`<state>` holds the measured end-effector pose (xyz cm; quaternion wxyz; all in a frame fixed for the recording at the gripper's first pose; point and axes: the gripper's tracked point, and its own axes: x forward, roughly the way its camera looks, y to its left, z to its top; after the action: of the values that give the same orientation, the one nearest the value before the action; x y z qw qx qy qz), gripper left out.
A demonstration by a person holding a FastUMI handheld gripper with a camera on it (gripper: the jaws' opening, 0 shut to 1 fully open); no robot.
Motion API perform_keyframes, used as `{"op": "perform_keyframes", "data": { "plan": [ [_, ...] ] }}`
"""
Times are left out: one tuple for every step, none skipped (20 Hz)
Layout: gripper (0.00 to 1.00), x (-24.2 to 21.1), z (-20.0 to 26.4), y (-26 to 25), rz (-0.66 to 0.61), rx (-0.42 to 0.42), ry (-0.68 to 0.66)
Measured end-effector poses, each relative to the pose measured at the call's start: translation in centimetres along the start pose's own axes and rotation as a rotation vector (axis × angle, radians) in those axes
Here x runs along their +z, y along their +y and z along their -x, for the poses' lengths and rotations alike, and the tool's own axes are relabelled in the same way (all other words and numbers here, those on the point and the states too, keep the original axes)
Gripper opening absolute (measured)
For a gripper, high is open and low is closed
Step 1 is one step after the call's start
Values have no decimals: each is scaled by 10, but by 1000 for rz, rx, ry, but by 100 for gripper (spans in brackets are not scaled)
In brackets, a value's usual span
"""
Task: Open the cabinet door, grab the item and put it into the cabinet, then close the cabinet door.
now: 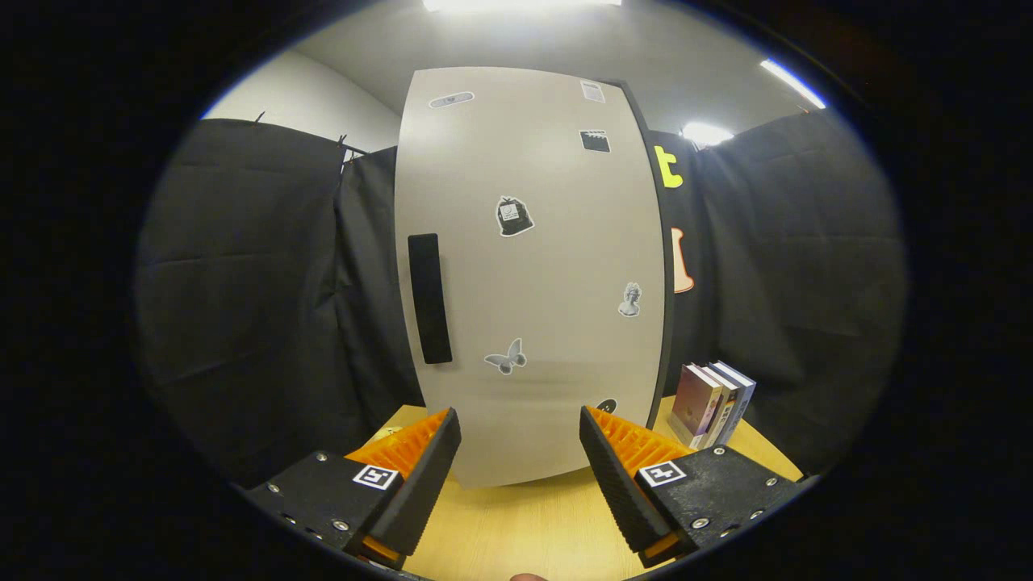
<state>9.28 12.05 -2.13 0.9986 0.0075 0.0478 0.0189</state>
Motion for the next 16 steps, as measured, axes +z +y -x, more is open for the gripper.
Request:
{"op": "perform_keyframes", "data": {
  "plan": [
    [93,2,0,-1,1,-3,-3],
    [93,3,0,-1,3,-5,-4],
    [93,2,-2,0,5,-4,-4],
    [92,2,-1,0,7,-4,-2],
    [92,2,-2,1,10,-4,-2],
    [92,2,-1,1,12,-4,-1],
    [92,2,-1,1,11,-4,-1],
    [92,2,-1,2,10,-4,0],
    [92,2,-1,1,10,-5,1],
    [92,1,0,2,8,-4,2],
    [93,2,-1,2,5,-2,0],
    [93,2,-2,2,5,-3,-1],
    [93,3,-2,3,5,-3,-2],
    [93,3,-1,3,6,-5,-2],
    [93,3,-2,3,7,-5,-3],
    [93,3,-2,4,7,-5,-3]
  ]
}}
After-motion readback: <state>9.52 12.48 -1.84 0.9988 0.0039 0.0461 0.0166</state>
